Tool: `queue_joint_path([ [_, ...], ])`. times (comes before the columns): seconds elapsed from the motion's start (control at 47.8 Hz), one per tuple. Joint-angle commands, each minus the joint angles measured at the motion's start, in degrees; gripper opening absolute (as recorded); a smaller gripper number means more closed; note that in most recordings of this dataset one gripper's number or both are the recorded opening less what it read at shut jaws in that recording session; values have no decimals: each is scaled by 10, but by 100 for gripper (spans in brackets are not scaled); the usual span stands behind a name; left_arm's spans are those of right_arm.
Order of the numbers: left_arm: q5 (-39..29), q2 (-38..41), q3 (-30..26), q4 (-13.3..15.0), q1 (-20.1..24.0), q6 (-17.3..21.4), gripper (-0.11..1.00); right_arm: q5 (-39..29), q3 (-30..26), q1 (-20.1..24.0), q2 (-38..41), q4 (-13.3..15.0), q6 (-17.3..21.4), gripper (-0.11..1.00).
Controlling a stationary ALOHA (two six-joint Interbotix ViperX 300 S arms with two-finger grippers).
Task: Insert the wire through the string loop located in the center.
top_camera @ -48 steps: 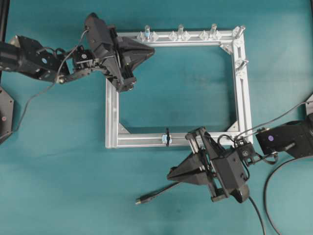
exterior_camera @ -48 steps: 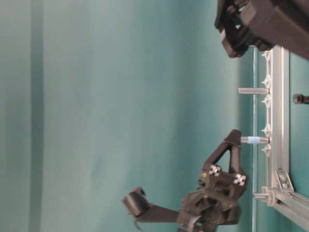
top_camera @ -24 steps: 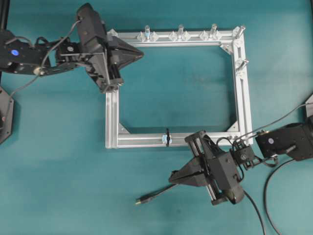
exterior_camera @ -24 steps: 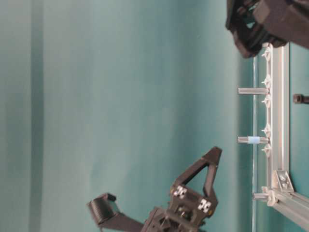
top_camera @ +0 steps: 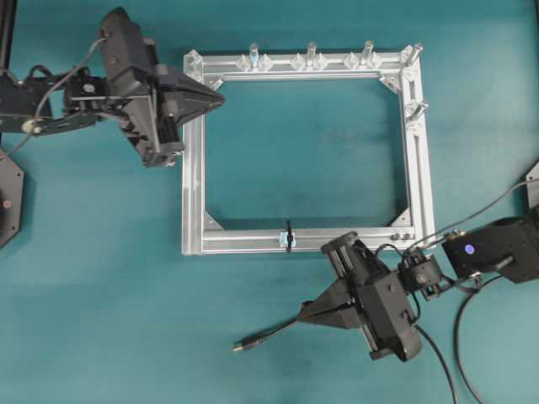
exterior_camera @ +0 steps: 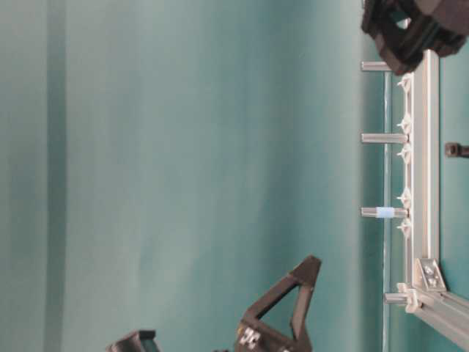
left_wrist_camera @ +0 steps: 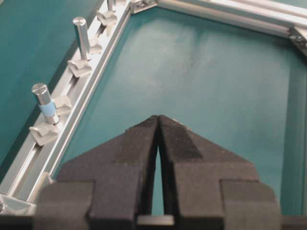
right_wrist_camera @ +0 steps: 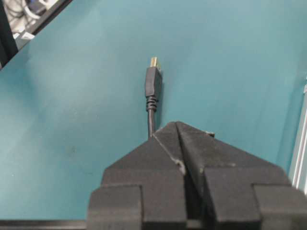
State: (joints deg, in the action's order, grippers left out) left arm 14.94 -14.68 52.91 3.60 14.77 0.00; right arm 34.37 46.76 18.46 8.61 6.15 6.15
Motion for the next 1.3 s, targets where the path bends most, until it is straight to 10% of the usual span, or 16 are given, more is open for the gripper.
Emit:
queue_joint_path([
  [0.0,0,-25,2,-1,-2,-1,1,-1,-9,4,-18,1,1,6],
  [0.188,0,-50,22,-1,-3,-1,1,-14,-9,4,4,1,1,50],
  [1.276,0,-72,55,0,-12,-3,1,-16,-65,4,77,1,2,50],
])
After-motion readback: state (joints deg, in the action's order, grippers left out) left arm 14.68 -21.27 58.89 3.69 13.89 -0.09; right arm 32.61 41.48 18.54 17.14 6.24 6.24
